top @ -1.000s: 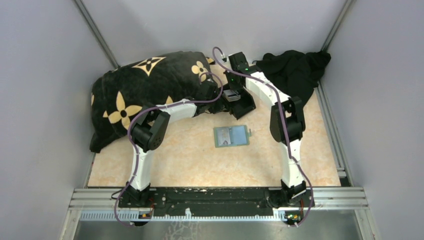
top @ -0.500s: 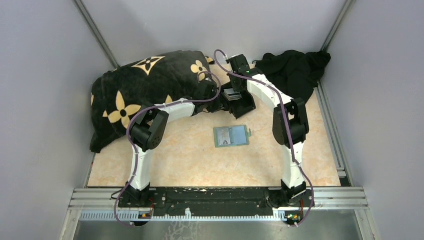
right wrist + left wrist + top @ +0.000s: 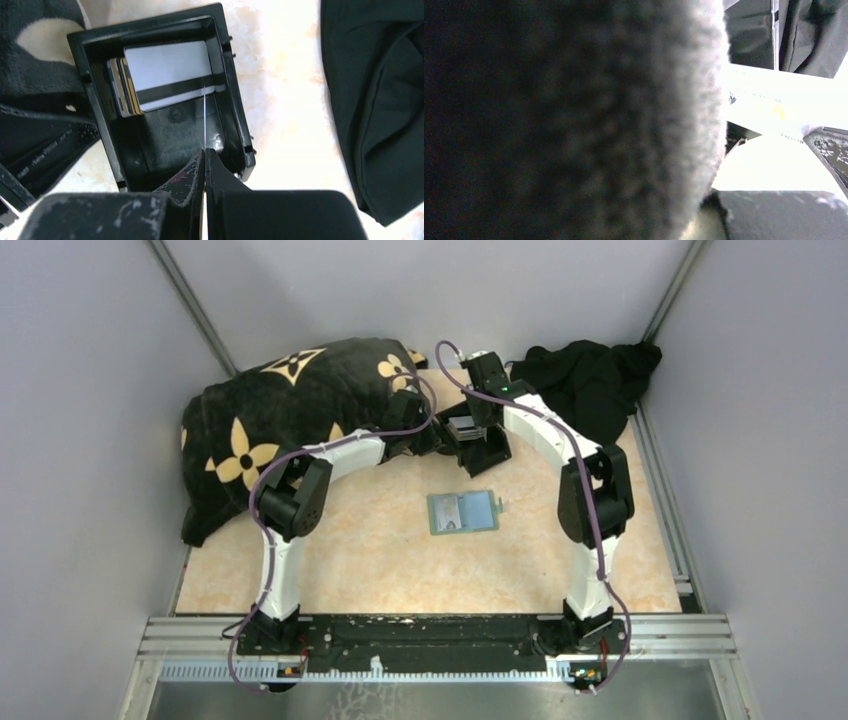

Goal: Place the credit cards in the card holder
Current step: Pick up the credit card from the storage box.

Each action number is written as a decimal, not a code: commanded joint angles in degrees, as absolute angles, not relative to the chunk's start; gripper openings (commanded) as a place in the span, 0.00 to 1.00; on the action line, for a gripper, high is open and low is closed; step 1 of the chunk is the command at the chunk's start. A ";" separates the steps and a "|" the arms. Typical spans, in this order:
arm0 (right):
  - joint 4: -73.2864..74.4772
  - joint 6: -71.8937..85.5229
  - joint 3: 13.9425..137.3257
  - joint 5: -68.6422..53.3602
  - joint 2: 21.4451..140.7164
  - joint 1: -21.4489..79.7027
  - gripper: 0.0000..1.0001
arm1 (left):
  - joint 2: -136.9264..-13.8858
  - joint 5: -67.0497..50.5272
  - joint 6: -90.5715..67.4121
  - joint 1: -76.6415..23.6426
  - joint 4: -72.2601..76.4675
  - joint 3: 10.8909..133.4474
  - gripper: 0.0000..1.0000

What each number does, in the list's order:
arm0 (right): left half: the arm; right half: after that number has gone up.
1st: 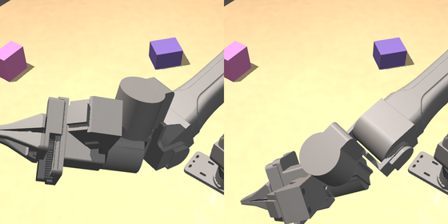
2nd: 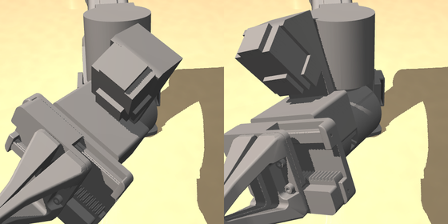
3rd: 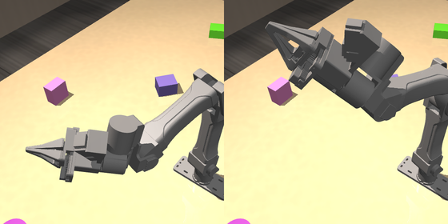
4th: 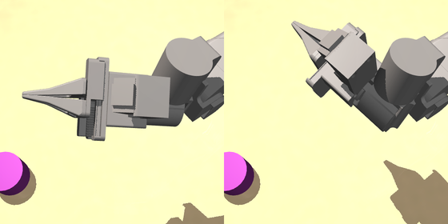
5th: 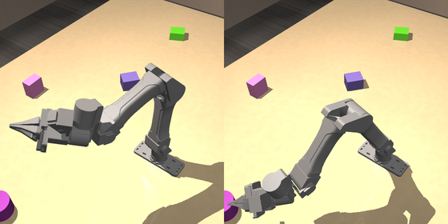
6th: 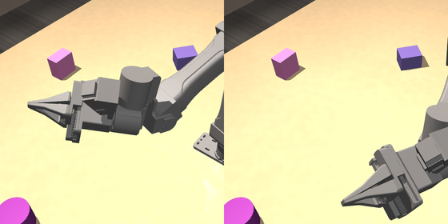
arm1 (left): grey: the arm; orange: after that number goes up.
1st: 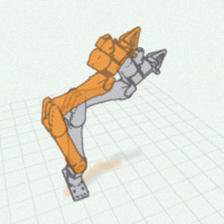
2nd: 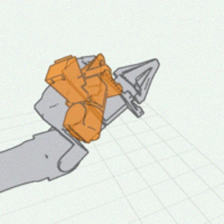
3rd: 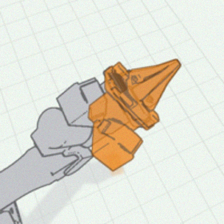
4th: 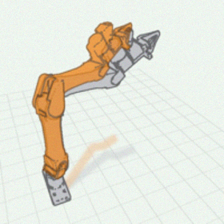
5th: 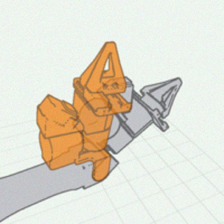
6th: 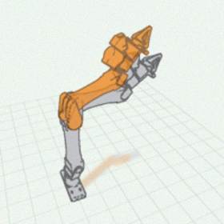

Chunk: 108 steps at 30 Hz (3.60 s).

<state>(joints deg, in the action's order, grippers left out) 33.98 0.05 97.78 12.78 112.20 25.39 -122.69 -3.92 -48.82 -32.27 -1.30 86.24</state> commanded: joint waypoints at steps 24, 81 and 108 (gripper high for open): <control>27.65 11.67 76.58 -0.12 76.08 31.46 0.00 | -86.77 -8.44 -48.83 -33.31 14.37 50.21 0.57; 19.22 20.83 52.33 -35.72 67.62 30.94 0.00 | -90.26 -61.59 -35.31 -31.34 45.40 37.37 0.00; 5.01 26.01 36.89 -5.26 59.37 30.15 0.46 | -97.18 -21.32 -63.14 -34.90 62.81 30.48 0.00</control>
